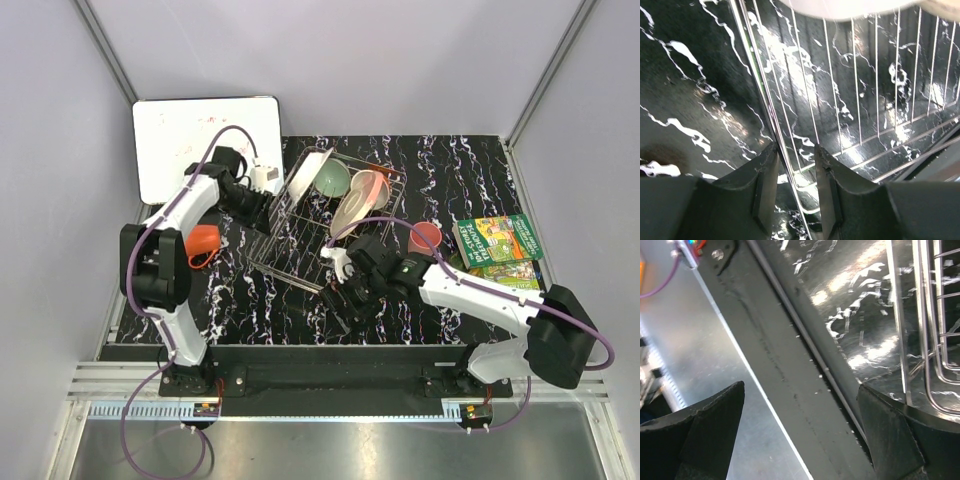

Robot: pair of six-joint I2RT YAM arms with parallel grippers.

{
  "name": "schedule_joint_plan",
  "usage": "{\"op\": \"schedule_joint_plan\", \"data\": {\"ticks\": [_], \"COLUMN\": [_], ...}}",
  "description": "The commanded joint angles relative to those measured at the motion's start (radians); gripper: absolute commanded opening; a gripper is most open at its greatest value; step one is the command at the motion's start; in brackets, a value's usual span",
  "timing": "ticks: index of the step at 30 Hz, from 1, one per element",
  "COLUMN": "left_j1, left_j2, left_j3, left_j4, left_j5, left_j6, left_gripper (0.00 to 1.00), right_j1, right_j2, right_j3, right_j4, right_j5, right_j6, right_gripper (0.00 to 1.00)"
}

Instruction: Load the mixed dishes into the dish rack

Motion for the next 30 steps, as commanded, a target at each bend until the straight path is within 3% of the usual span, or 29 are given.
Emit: {"op": "schedule_joint_plan", "data": {"ticks": [1,11,19,30], "left_j1": [-0.015,-0.041,-0.047,-0.049], "left_j2": [-0.094,-0.146,-0.218,-0.293], "left_j3": [-0.036,-0.179,-0.286,-0.323], "left_j4": [-0.02,-0.033,-0.045,-0.106], "left_j5": [0.094,0.111,0.097,0.105], "left_j6": [-0.004,0.042,0.071,0.102], "left_gripper": [0.37,0.35,0.34,0.34], "right_j1": [-0.004,-0.014,-0.039,-0.057], "right_j2": [0.023,0.028,0.042,0.065], "right_j3": [0.042,0.038,0.041,0.042], "right_j4": [-0.031,-0.046,-0.045,-0.047], "right_j5": [0.247,0.389,0.421,0.444], "right_j6": [0.006,0.057,0.061,0.051], "right_gripper": [1.0,1.0,1.0,1.0]}}
